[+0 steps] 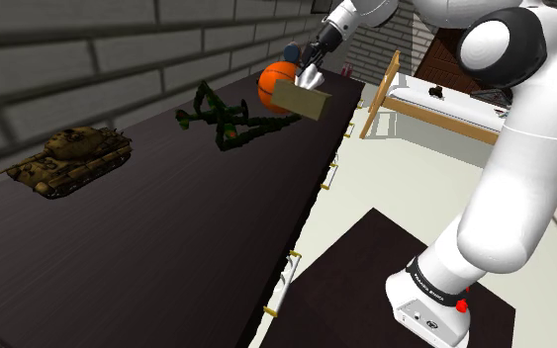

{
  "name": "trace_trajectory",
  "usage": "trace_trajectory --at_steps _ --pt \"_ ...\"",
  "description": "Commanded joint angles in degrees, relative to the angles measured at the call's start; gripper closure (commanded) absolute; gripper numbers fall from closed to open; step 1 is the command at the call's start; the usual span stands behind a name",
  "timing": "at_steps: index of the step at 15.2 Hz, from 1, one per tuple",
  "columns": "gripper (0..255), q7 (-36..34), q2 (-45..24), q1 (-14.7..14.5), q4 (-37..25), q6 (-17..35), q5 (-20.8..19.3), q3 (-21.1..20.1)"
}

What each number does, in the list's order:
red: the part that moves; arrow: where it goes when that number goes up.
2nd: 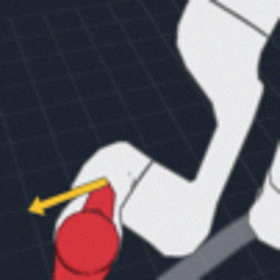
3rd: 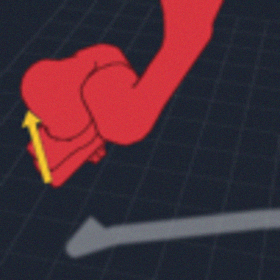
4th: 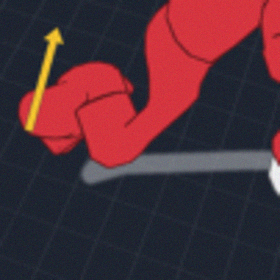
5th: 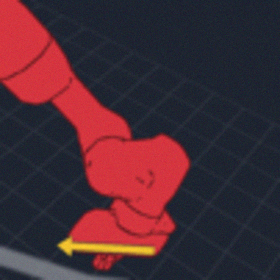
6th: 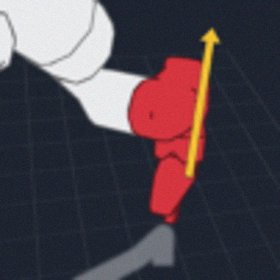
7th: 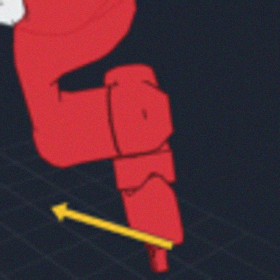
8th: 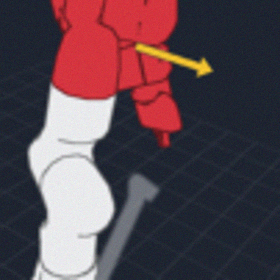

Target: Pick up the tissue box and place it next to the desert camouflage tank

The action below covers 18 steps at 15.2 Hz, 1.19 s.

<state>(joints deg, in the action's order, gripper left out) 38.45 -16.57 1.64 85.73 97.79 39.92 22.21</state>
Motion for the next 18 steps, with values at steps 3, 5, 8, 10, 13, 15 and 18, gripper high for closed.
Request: trace_trajectory --at_steps 3,5,8,10,13,15,18 --pt "255 -1.52 0.13 0.29 -2.73 -2.44 -0.26 0.11" --pt "255 -2.28 0.00 0.51 -4.37 -3.75 -0.30 0.16" --pt "255 -3.43 -0.32 0.89 -7.00 -5.77 -0.26 0.21" --pt "255 -3.89 -0.50 1.06 -8.13 -6.62 -0.22 0.23" --pt "255 -6.49 3.41 -2.62 -2.70 -2.67 -1.70 -0.87" --pt "255 -8.40 5.64 -4.82 0.35 -0.18 -2.57 -1.80" --pt "255 -11.45 8.46 -7.83 4.19 3.34 -3.71 -3.37"
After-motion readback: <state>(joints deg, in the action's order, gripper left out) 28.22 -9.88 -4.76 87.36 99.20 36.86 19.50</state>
